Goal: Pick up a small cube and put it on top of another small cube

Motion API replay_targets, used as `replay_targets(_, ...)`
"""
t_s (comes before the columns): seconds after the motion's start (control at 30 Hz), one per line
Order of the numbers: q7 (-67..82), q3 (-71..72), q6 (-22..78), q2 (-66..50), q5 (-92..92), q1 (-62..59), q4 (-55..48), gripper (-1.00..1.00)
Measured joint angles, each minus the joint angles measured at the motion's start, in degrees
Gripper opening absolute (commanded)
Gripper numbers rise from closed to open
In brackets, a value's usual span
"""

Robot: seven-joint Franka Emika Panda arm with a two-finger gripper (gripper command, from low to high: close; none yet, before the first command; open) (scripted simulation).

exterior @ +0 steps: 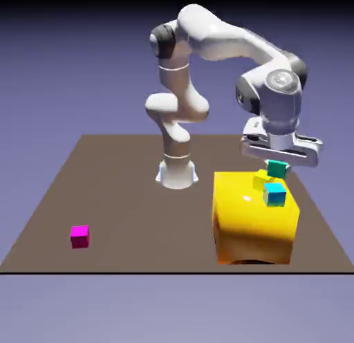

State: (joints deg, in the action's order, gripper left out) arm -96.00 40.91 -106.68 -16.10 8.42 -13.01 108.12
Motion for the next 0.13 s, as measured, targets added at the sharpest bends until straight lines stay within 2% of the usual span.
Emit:
replay_targets(0.03, 0.0, 0.0, -0.7, -0.1, 0.0, 0.1, 0.6, 1.00)
replay_targets(0.13, -0.1, 0.0, 1.7, 0.2, -0.1, -0.1, -1.5, 1.00)
